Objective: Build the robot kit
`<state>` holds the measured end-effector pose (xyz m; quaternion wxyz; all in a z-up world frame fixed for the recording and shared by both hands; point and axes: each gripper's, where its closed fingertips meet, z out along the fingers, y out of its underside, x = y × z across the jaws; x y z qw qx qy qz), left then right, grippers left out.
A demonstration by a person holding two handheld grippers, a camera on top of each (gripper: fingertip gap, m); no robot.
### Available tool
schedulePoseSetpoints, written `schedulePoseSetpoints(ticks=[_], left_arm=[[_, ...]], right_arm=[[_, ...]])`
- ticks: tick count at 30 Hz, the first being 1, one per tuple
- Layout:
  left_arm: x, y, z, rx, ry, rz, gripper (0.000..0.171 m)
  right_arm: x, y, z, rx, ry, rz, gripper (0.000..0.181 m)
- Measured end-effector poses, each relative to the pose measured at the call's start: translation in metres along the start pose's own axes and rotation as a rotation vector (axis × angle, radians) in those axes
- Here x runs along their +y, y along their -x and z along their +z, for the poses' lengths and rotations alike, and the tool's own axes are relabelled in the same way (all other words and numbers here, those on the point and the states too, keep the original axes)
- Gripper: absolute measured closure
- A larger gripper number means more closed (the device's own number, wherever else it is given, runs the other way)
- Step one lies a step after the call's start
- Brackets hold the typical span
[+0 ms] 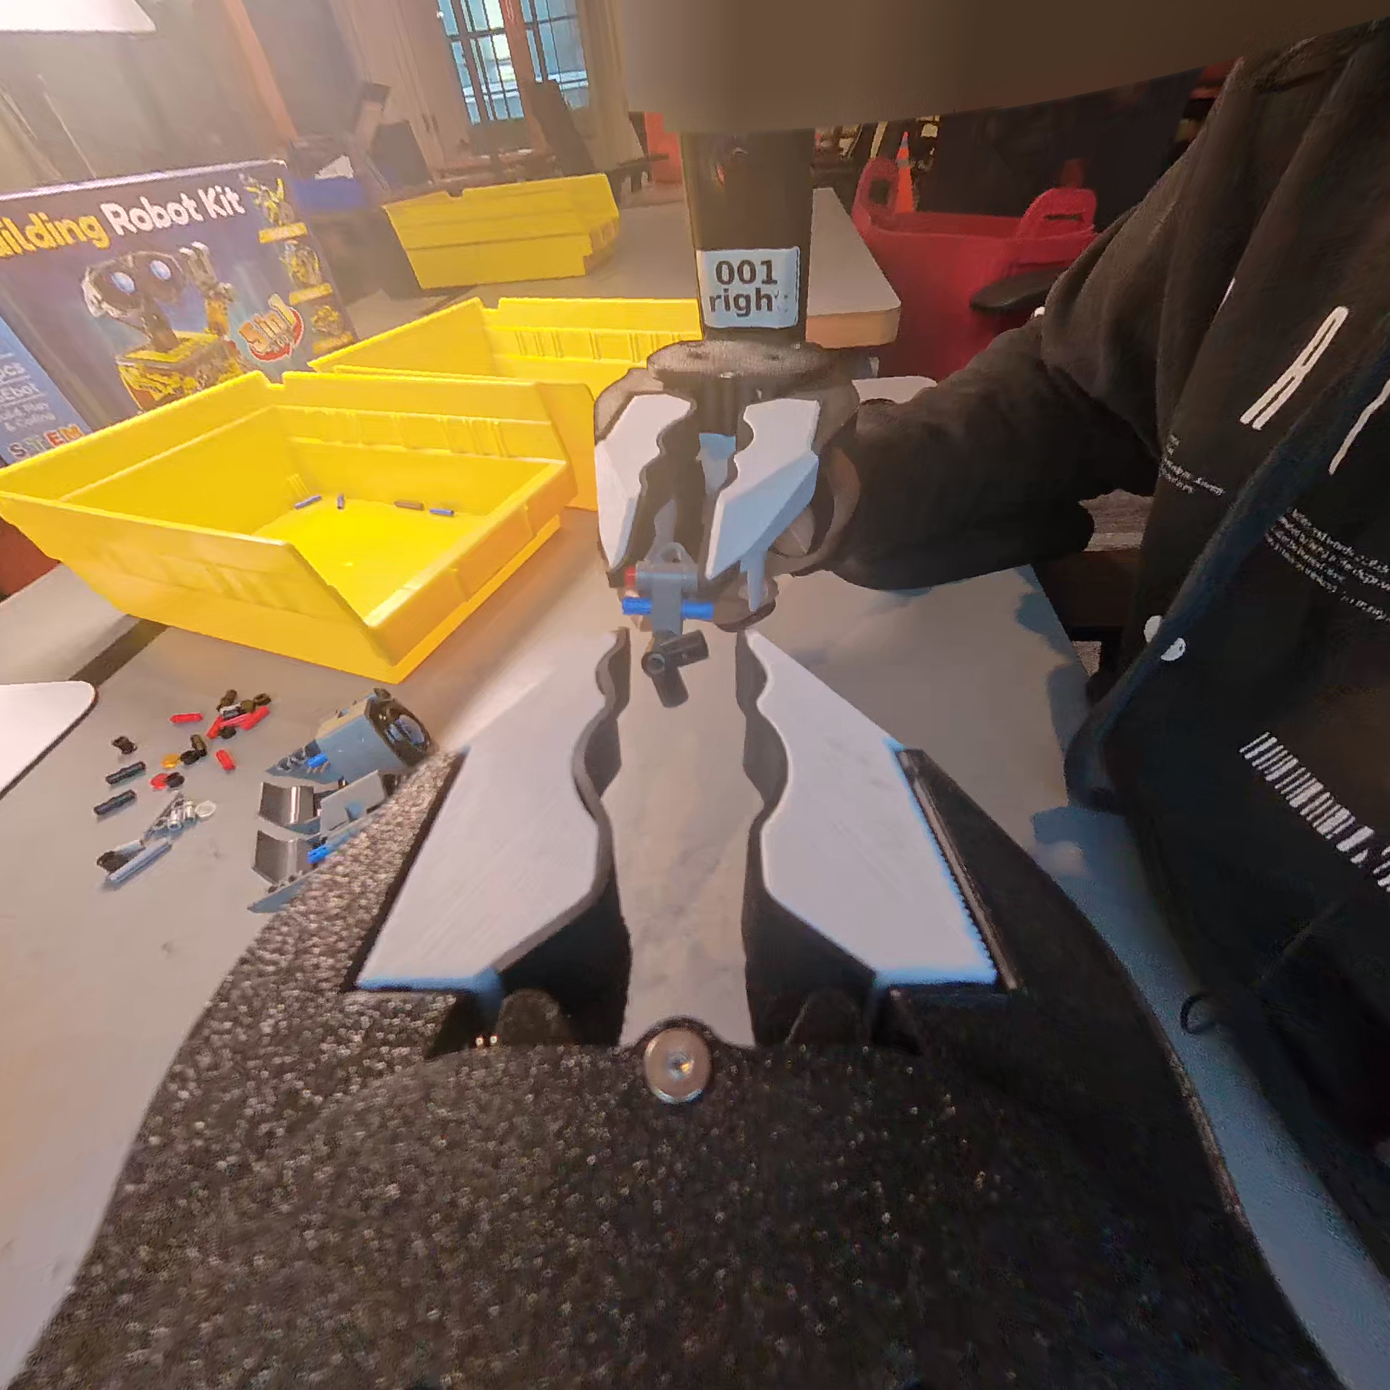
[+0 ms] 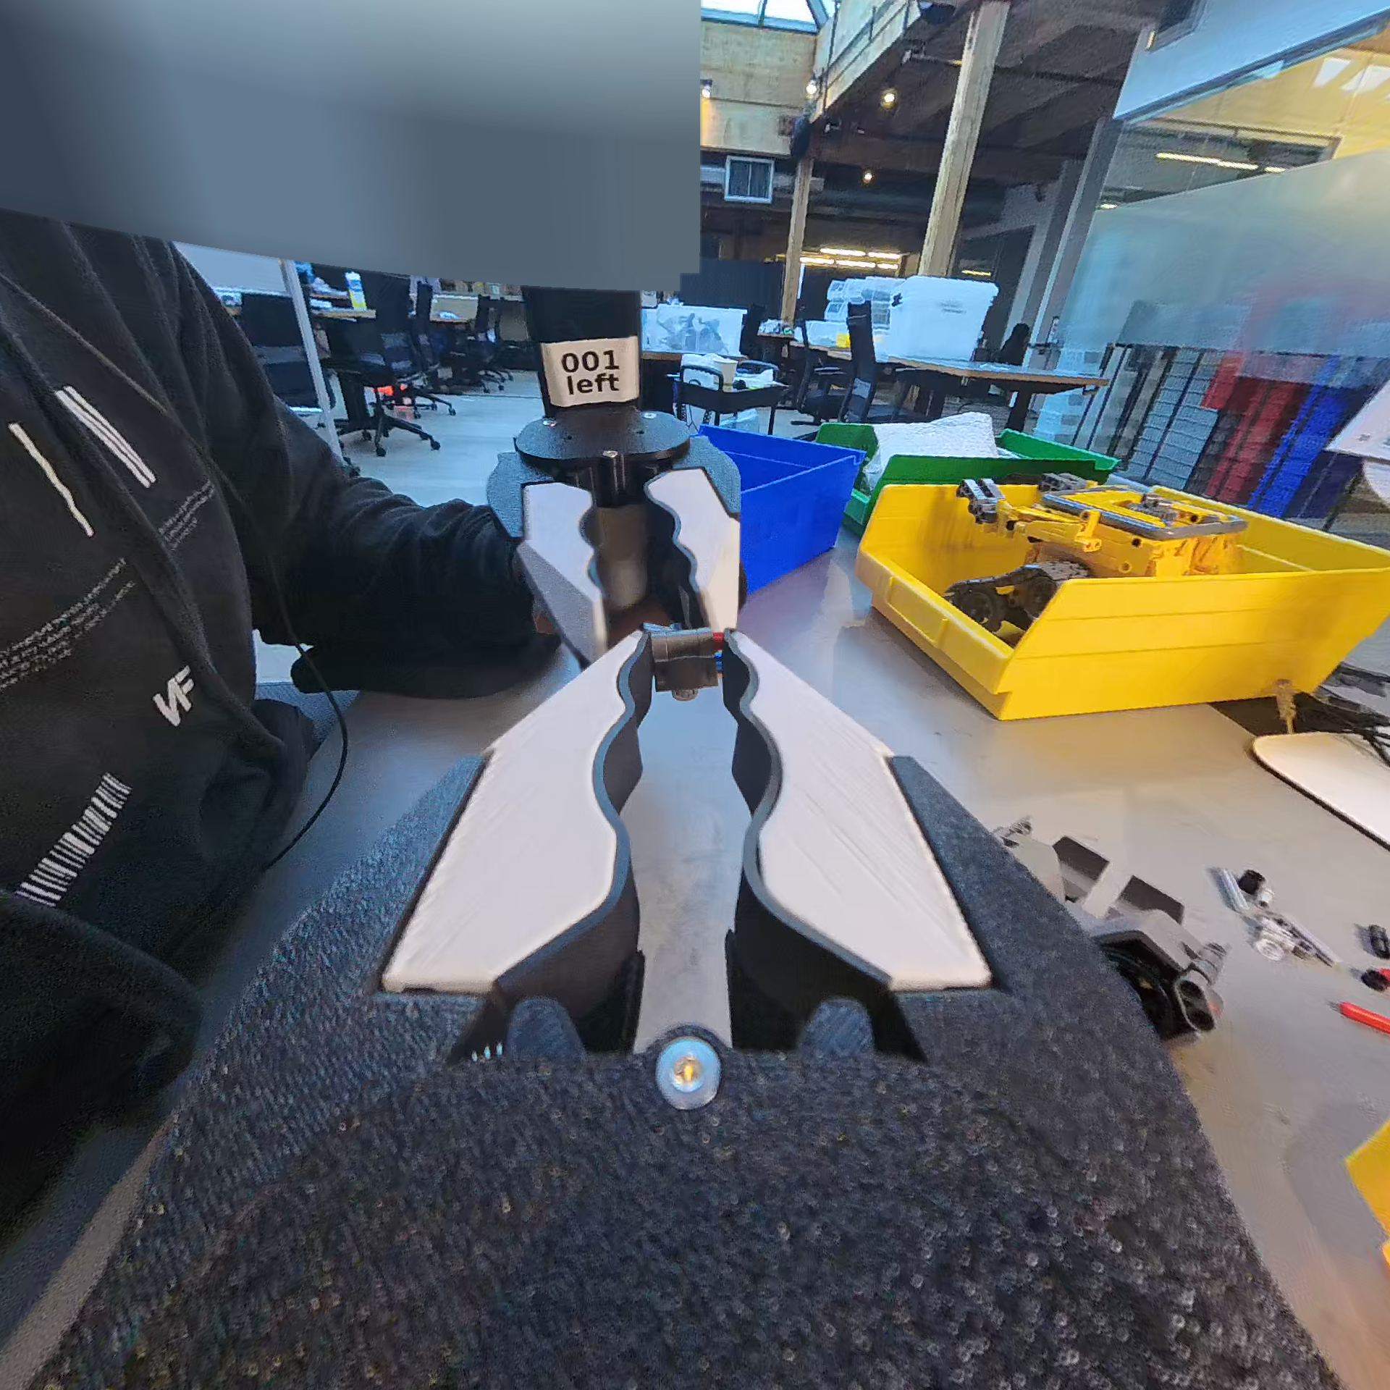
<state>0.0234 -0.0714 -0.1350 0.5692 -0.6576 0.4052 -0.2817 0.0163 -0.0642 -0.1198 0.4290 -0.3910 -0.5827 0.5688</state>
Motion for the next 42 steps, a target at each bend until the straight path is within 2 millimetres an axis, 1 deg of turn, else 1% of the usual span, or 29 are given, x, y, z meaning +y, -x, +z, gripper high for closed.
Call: schedulePoseSetpoints(ticks=[1,2,13,16,20,21,24,25,27,28,29,30,34,42], left_arm=[[-0.001,0.0,0.001,0.001,-0.003,-0.006,0.152],[-0.001,-0.002,0.002,0.012,0.001,-0.004,0.155],[0.002,-0.019,0.0,0.108,0.004,0.037,0.156],[0.003,-0.022,0.001,0.128,0.011,0.023,0.156],[0.006,-0.022,0.0,0.167,0.018,-0.042,0.155],[0.005,-0.019,-0.002,0.163,0.007,-0.058,0.154],[-0.001,-0.011,-0.006,0.133,-0.037,-0.083,0.13],[-0.003,-0.011,-0.005,0.128,-0.046,-0.081,0.124],[-0.001,-0.014,0.002,0.121,-0.027,-0.061,0.12],[0.0,-0.016,0.004,0.117,-0.024,-0.051,0.123],[-0.001,-0.017,0.005,0.114,-0.027,-0.045,0.133],[-0.001,-0.016,0.006,0.103,-0.023,-0.038,0.136],[0.001,-0.016,0.006,0.08,0.011,0.009,0.137],[0.019,-0.015,0.007,0.063,0.117,0.054,0.139]], right_arm=[[-0.001,0.003,0.001,-0.011,-0.007,-0.002,0.165],[-0.002,0.004,0.002,-0.014,-0.013,0.001,0.164],[0.002,0.022,0.003,-0.117,0.004,-0.015,0.163],[0.002,0.025,0.003,-0.126,0.009,-0.035,0.163],[0.004,0.025,0.003,-0.117,0.033,-0.072,0.163],[0.003,0.023,0.003,-0.104,0.024,-0.074,0.163],[0.003,0.015,0.001,-0.074,0.022,-0.06,0.164],[0.004,0.015,0.001,-0.069,0.029,-0.063,0.164],[0.006,0.017,0.003,-0.076,0.042,-0.062,0.164],[0.008,0.018,0.005,-0.079,0.052,-0.067,0.164],[0.01,0.02,0.006,-0.083,0.058,-0.071,0.164],[0.009,0.02,0.007,-0.084,0.055,-0.068,0.164],[0.01,0.021,0.007,-0.089,0.059,-0.058,0.164],[0.027,0.021,0.009,-0.065,0.154,-0.135,0.166]])
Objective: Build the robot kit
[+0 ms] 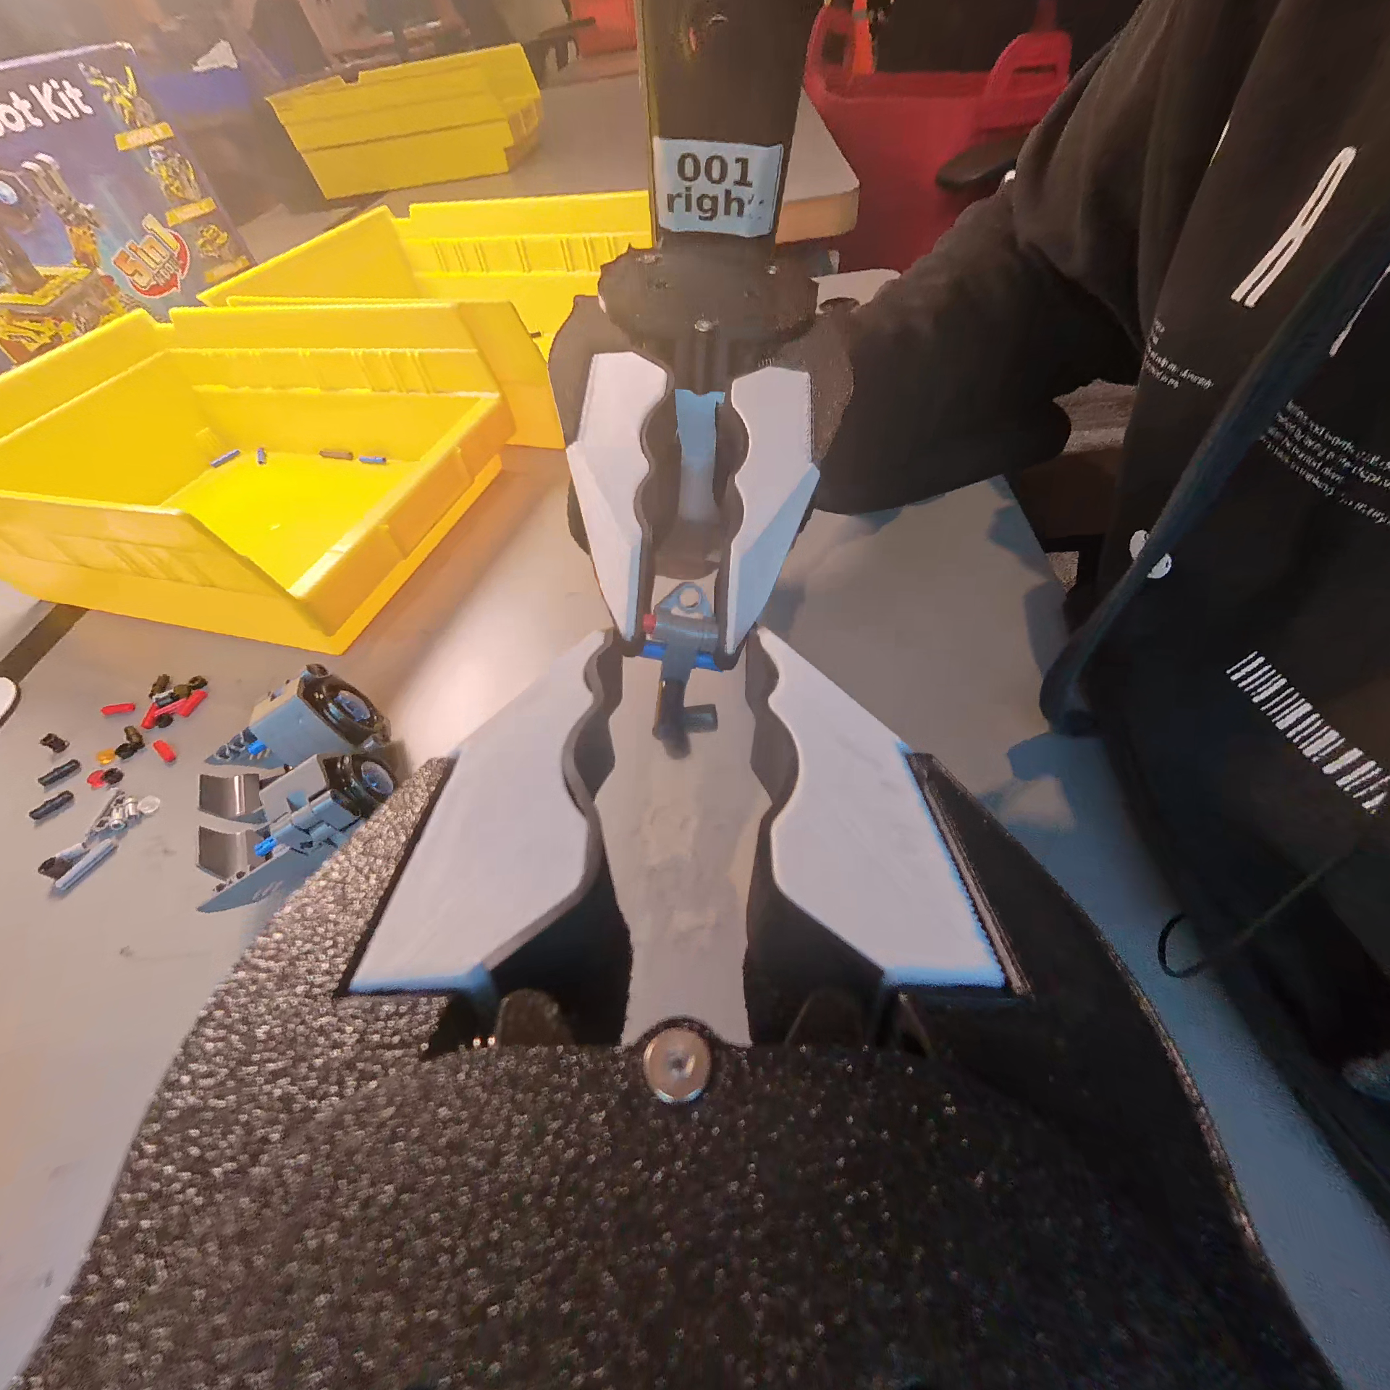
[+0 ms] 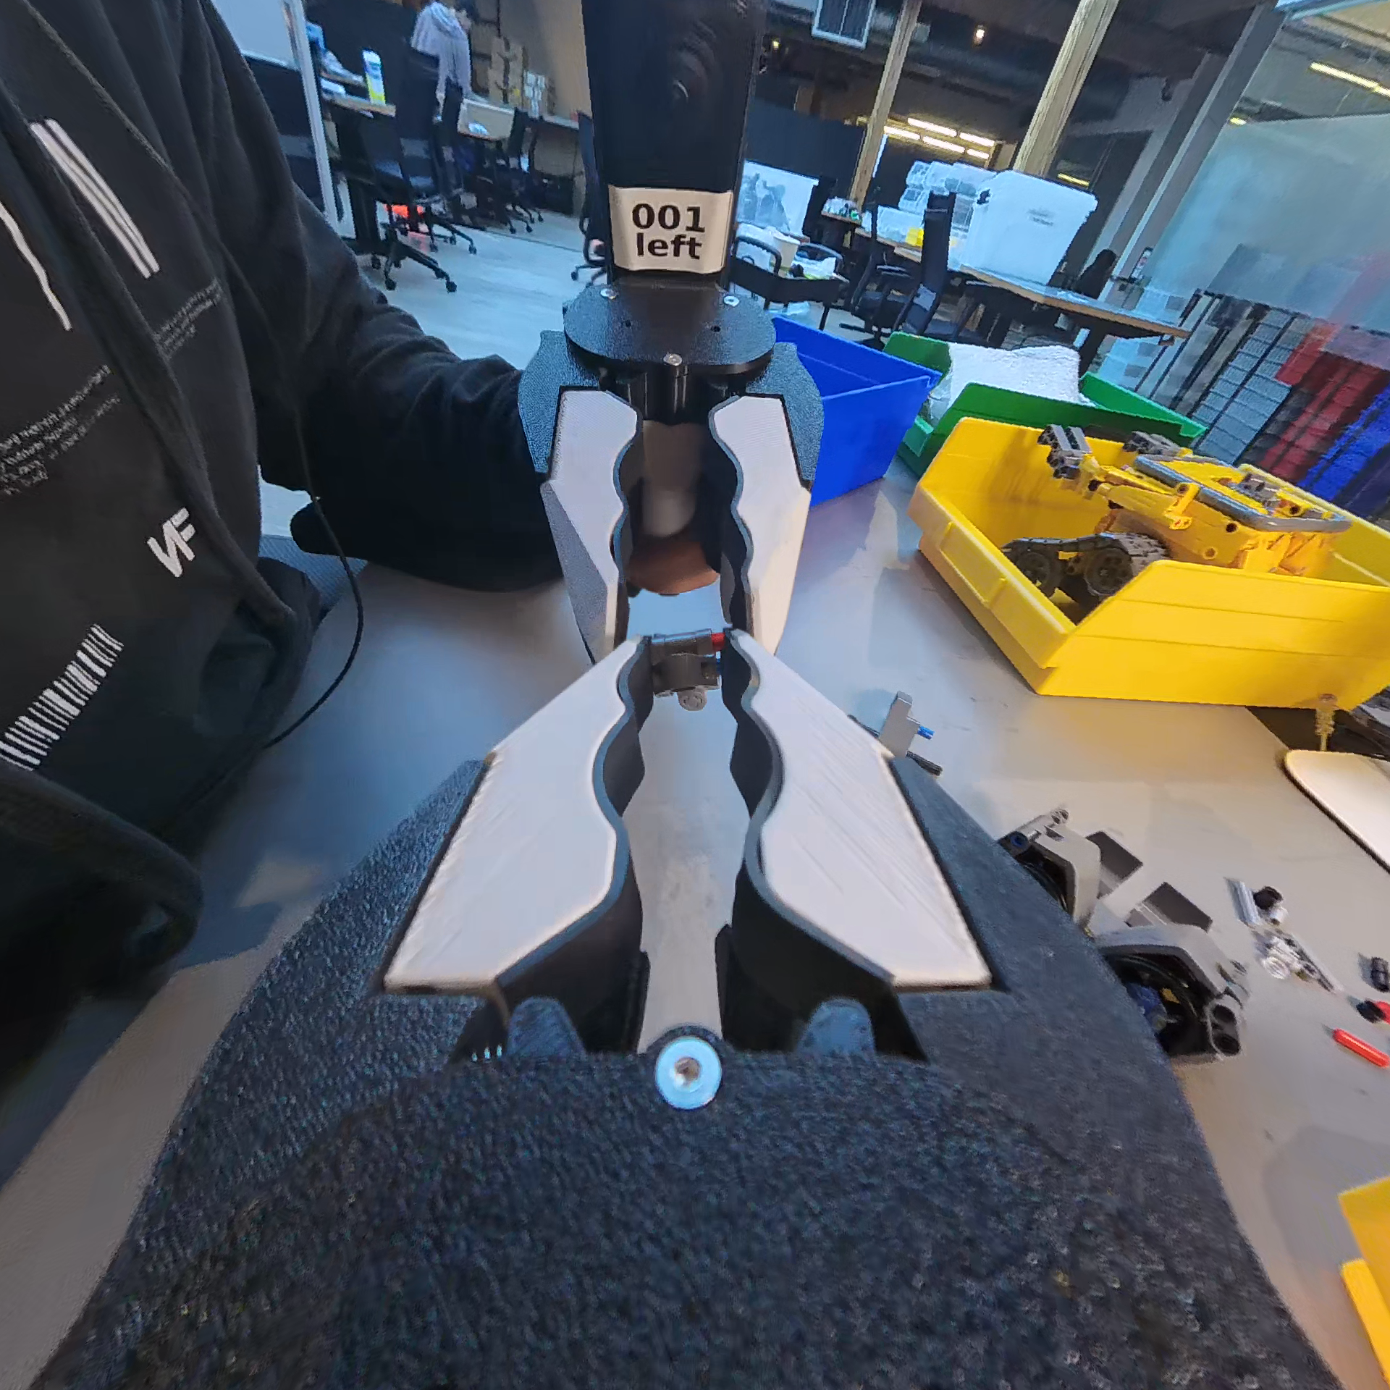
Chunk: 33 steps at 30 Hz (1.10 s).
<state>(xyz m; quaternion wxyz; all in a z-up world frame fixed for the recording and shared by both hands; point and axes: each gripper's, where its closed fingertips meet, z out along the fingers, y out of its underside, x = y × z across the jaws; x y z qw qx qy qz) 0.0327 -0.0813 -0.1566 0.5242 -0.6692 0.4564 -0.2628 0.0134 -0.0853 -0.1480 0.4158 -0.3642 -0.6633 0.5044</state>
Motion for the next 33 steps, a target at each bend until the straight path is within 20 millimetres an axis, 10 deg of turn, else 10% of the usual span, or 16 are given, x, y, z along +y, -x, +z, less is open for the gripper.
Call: schedulePoseSetpoints(ticks=[9,25,33], left_arm=[[0.006,0.004,0.003,0.012,0.004,-0.052,0.139],[0.0,0.024,-0.005,0.087,-0.137,-0.414,0.157],[-0.003,0.021,-0.007,0.234,-0.217,-0.639,0.157]], right_arm=[[0.008,-0.004,0.001,0.029,0.043,-0.023,0.166],[0.001,-0.031,-0.006,-0.112,-0.185,0.669,0.162],[0.009,-0.019,-0.01,-0.069,-0.018,0.295,0.147]])
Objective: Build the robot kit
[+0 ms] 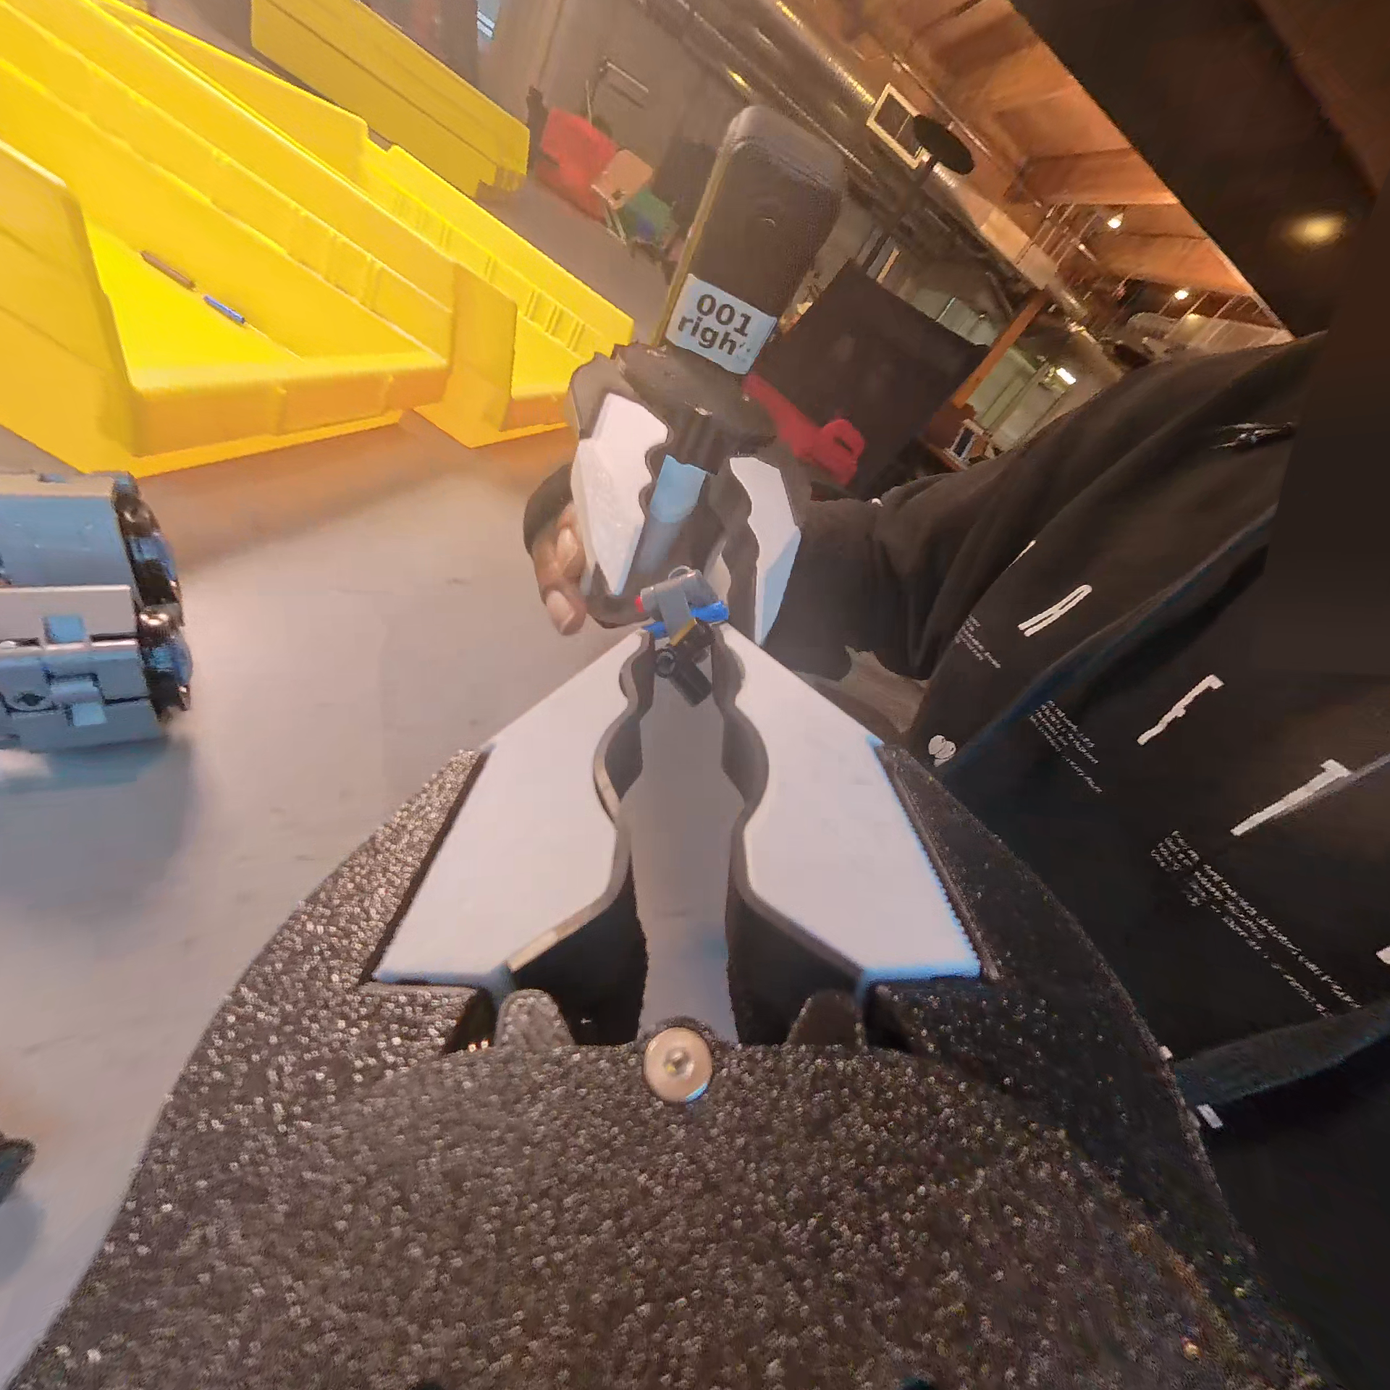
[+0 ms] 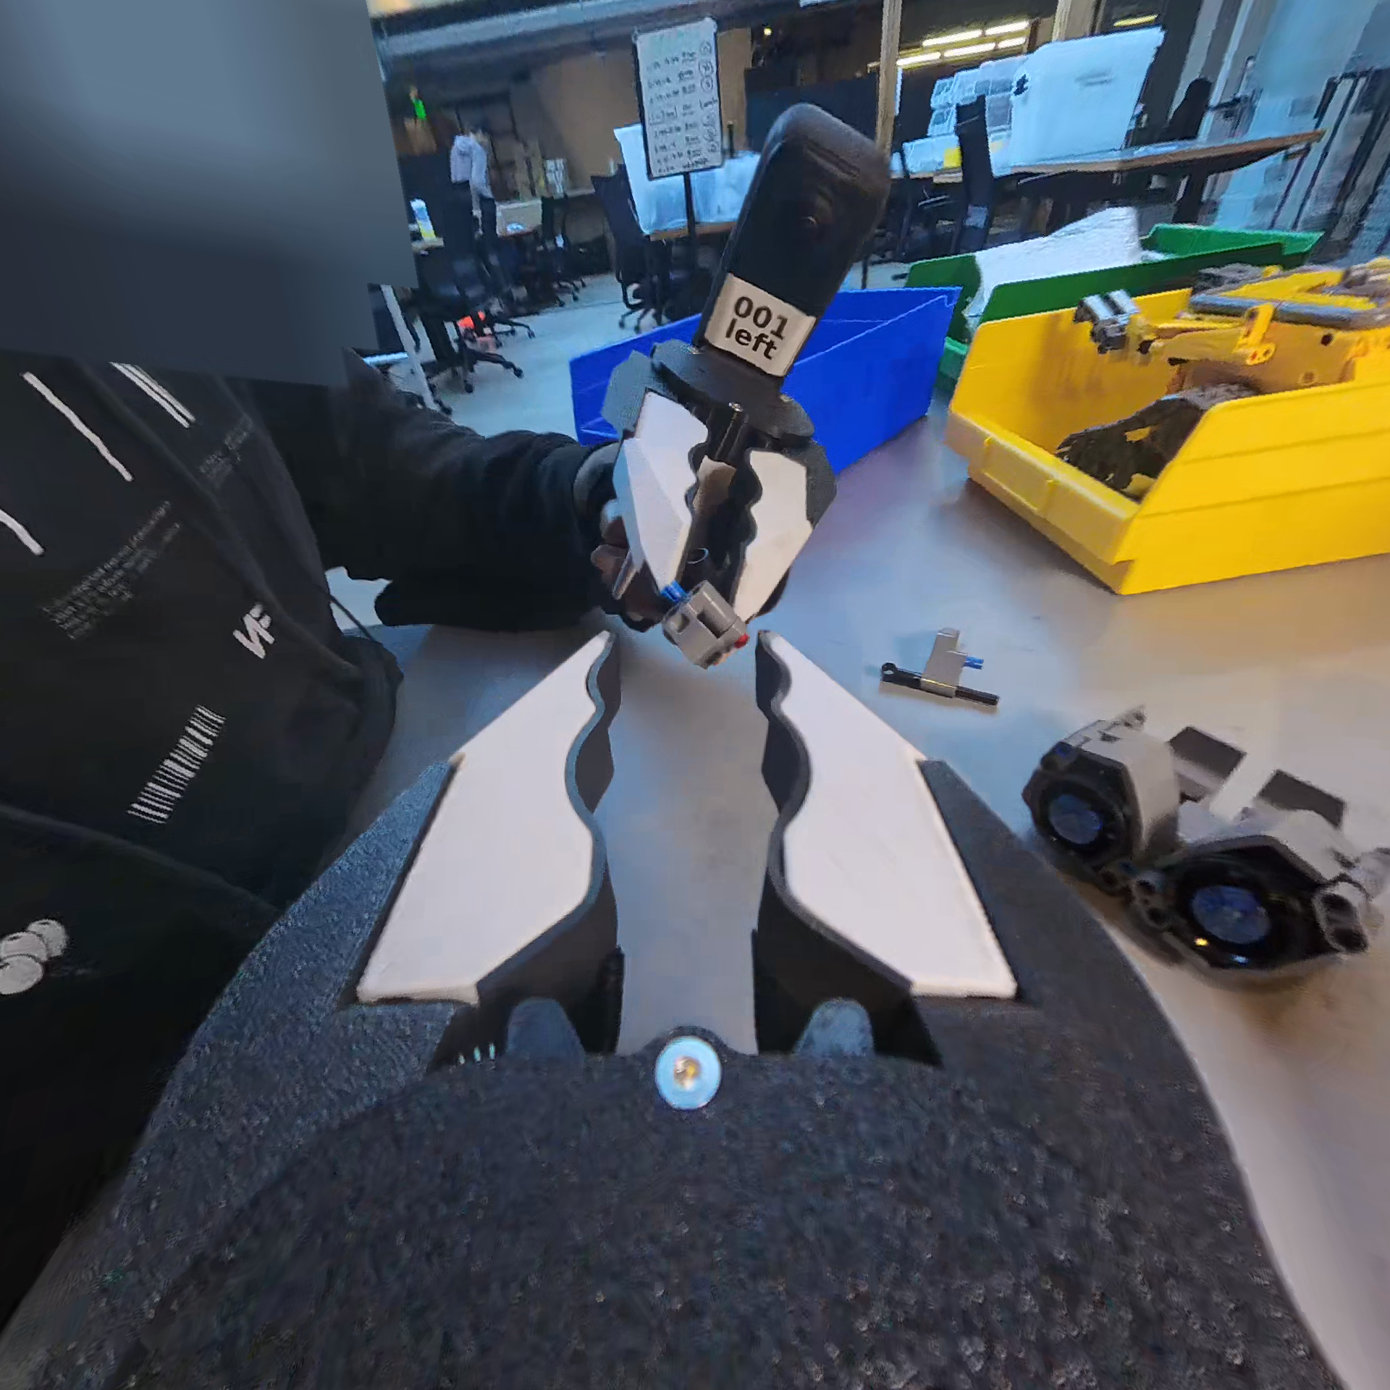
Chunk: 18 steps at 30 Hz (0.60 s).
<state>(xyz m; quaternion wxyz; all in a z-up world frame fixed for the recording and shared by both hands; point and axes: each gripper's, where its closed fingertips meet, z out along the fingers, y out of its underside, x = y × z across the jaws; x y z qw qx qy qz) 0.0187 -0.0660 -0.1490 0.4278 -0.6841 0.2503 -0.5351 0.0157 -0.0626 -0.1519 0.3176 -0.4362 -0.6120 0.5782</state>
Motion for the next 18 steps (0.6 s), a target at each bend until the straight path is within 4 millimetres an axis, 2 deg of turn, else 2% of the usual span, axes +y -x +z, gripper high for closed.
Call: schedulePoseSetpoints(ticks=[4,5,6,8,10,13,18], left_arm=[[0.003,-0.003,0.003,0.085,-0.015,-0.125,0.157],[0.003,-0.004,0.004,0.105,-0.021,-0.151,0.157],[0.003,-0.006,0.004,0.129,-0.025,-0.177,0.157],[0.002,-0.005,0.004,0.153,-0.036,-0.224,0.157],[0.003,0.004,0.002,0.102,-0.041,-0.21,0.155],[0.002,0.02,-0.005,-0.041,-0.021,-0.074,0.145],[0.001,0.034,-0.005,-0.333,0.064,0.376,0.135]], right_arm=[[-0.002,-0.004,0.0,0.078,0.013,-0.166,0.152],[0.001,-0.001,0.001,0.069,0.03,-0.196,0.162],[0.001,0.001,0.001,0.064,0.029,-0.208,0.165],[0.0,0.001,0.0,0.035,0.025,-0.128,0.167],[0.0,-0.002,-0.002,0.004,0.022,0.013,0.168],[0.006,-0.016,-0.004,0.009,0.028,0.258,0.168],[0.013,-0.03,-0.005,0.018,-0.011,0.569,0.168]])
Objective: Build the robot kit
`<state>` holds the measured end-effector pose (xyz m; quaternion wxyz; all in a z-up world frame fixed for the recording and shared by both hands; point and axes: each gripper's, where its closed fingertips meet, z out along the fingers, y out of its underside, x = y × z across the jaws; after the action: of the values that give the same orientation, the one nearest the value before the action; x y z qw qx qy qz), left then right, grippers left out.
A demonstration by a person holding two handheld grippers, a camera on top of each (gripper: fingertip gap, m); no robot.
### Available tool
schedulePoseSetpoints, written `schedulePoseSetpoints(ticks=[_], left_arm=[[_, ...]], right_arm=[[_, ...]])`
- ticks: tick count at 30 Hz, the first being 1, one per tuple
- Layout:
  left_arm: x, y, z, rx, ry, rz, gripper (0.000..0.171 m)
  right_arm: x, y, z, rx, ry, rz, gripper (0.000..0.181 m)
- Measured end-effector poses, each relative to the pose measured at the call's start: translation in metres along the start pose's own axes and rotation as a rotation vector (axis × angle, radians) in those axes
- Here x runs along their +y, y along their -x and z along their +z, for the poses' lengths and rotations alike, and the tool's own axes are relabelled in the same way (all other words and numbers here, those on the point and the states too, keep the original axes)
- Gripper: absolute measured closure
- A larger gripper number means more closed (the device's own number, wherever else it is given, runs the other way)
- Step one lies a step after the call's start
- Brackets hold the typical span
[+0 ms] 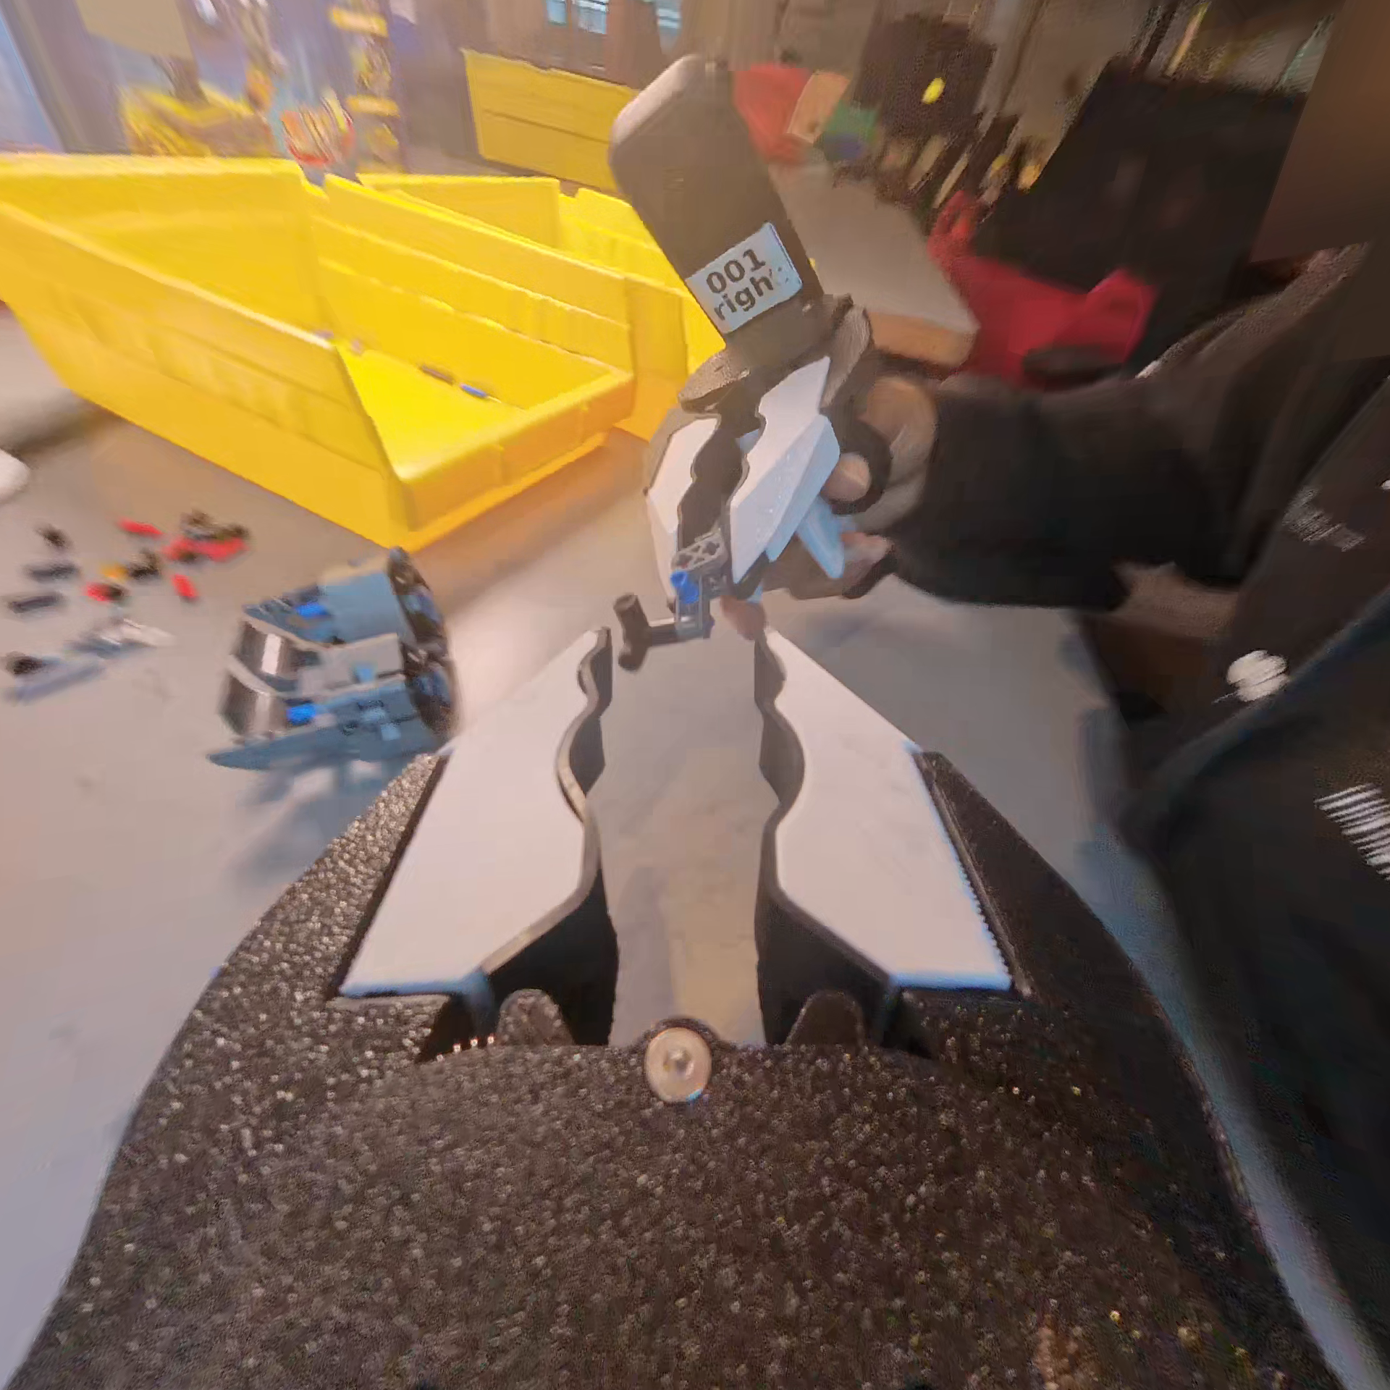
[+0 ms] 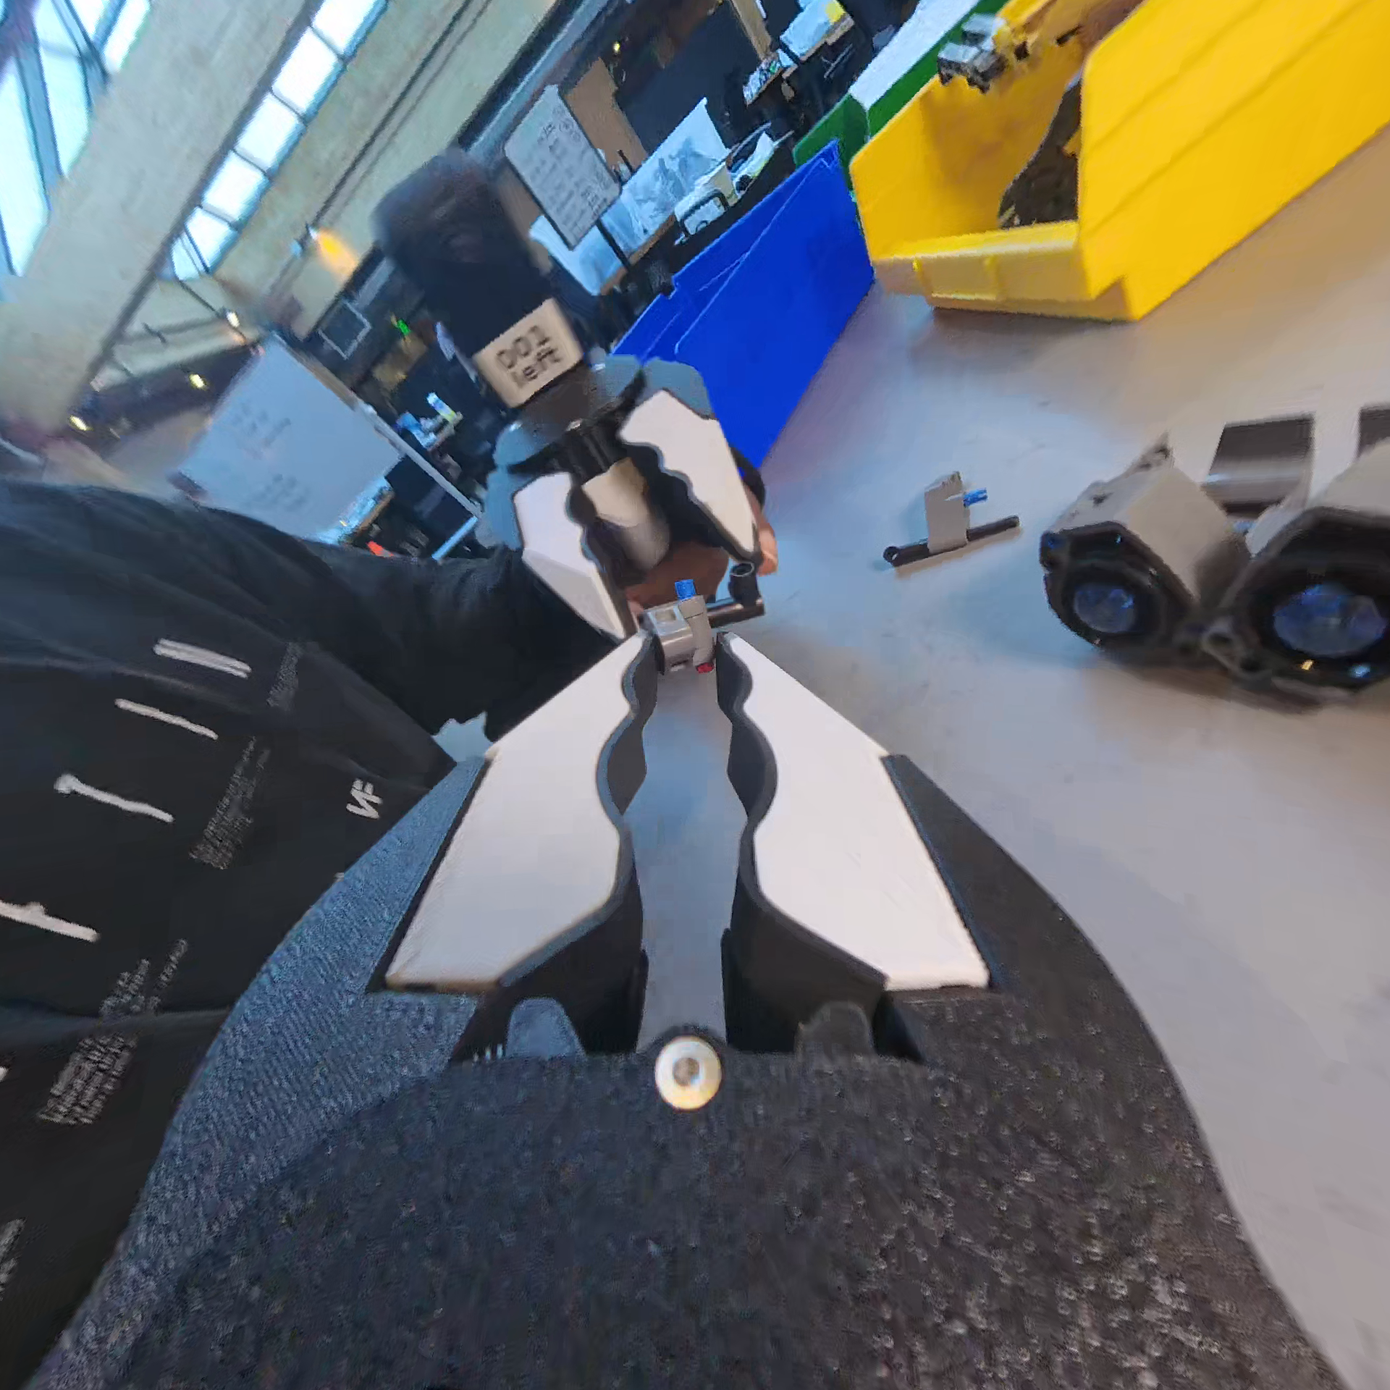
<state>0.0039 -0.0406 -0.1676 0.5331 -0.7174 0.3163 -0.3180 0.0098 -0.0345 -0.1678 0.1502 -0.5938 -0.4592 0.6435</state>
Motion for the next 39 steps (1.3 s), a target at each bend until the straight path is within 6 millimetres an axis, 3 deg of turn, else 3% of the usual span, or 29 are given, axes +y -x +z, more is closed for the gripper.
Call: schedulePoseSetpoints(ticks=[4,7,10,12,16,19,23,26,29,32,35,39], left_arm=[[0.008,-0.001,0.007,-0.175,0.091,0.417,0.137],[0.015,0.001,0.009,-0.219,0.149,0.504,0.148],[0.016,-0.001,0.008,-0.15,0.141,0.327,0.148],[0.015,-0.008,0.008,-0.018,0.109,0.072,0.149],[-0.001,-0.02,0.003,0.259,-0.027,-0.425,0.149],[-0.002,-0.024,0.002,0.323,-0.044,-0.513,0.149],[-0.003,-0.033,0.004,0.384,-0.035,-0.561,0.149],[-0.004,-0.04,0.002,0.464,-0.034,-0.627,0.148],[-0.001,-0.039,0.003,0.474,-0.022,-0.66,0.148],[0.001,-0.032,0.001,0.42,-0.02,-0.608,0.148],[0.003,-0.025,-0.001,0.298,0.014,-0.416,0.145],[0.007,-0.02,0.002,0.144,0.056,-0.139,0.141]], right_arm=[[0.006,0.001,0.009,-0.09,-0.036,0.243,0.168],[0.009,0.004,0.013,-0.141,-0.038,0.32,0.168],[0.008,0.001,0.012,-0.126,-0.042,0.292,0.168],[-0.001,0.004,0.006,-0.132,-0.058,0.197,0.162],[-0.001,0.012,-0.001,-0.073,0.017,-0.161,0.151],[0.007,0.019,0.003,-0.034,0.066,-0.338,0.151],[0.013,0.026,0.008,-0.045,0.087,-0.425,0.153],[0.016,0.027,0.007,-0.041,0.108,-0.48,0.165],[0.02,0.025,0.005,-0.069,0.141,-0.362,0.166],[0.017,0.022,0.004,-0.119,0.115,-0.089,0.166],[0.017,0.011,0.0,-0.147,0.083,0.117,0.166],[0.019,0.007,0.002,-0.178,0.065,0.25,0.166]])
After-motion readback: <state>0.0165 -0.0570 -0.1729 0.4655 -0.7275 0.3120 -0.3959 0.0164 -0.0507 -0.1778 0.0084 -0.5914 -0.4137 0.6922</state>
